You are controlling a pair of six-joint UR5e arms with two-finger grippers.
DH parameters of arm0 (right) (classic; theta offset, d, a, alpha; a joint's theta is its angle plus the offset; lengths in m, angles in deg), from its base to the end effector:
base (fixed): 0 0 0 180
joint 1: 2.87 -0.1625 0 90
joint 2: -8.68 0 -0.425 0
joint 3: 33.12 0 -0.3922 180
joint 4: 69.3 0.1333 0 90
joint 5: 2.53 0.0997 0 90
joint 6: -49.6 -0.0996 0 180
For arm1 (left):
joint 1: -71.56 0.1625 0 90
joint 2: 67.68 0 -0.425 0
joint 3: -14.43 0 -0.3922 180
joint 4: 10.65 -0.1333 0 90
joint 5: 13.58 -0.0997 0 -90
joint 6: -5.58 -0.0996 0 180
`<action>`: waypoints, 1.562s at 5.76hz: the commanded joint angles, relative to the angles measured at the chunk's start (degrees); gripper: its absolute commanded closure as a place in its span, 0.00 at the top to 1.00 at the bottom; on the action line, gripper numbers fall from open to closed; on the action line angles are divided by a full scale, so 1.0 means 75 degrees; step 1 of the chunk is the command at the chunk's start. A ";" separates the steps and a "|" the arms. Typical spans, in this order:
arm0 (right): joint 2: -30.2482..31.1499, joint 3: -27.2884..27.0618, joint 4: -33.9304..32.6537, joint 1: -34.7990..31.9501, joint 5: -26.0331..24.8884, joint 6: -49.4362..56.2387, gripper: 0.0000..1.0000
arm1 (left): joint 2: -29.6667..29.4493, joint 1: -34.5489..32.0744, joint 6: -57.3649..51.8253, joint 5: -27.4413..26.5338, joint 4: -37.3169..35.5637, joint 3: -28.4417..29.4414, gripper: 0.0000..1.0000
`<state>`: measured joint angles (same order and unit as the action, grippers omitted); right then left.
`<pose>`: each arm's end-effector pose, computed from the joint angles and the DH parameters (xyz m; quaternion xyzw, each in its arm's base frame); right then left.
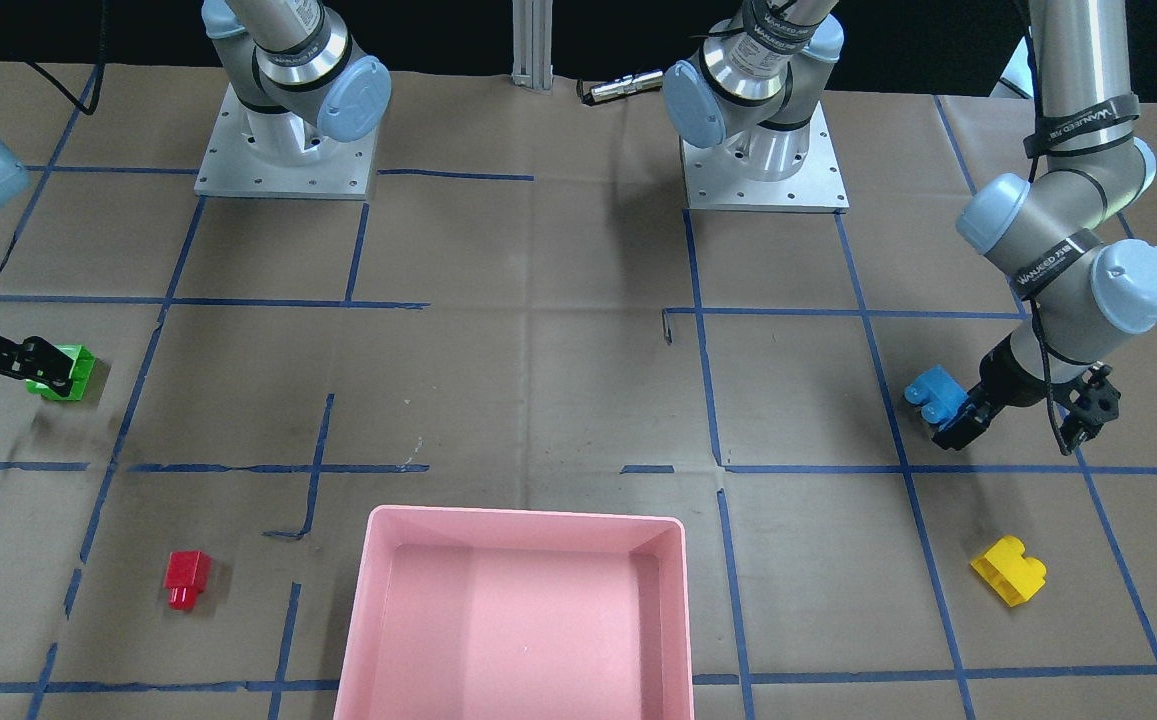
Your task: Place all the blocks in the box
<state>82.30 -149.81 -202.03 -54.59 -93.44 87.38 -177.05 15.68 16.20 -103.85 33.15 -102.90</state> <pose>-0.2097 -0.4784 0.2022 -0.0043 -1.0000 -0.0072 0.0044 0.1754 -0.4957 0.1775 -0.3806 0.9247 0.0048 0.0014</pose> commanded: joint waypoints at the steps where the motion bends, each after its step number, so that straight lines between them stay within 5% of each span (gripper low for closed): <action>1: -0.0042 -0.0178 -0.0103 0.0006 -0.0019 0.0013 0.97 | 0.0004 0.0020 -0.0045 -0.0011 -0.0459 -0.0351 0.99; 5: -0.0218 -0.0214 -0.0057 0.0111 -0.0101 0.0060 0.98 | -0.0008 0.0114 -0.0151 -0.0011 -0.0485 -0.0341 0.96; 9: -0.0183 -0.0343 0.0037 0.0135 -0.0429 0.0084 0.98 | 0.0004 0.0161 -0.0151 0.0094 -0.0403 -0.0352 0.50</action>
<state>80.89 -152.33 -201.85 -53.59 -96.29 87.95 -177.08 16.95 14.96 -103.55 30.07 -105.51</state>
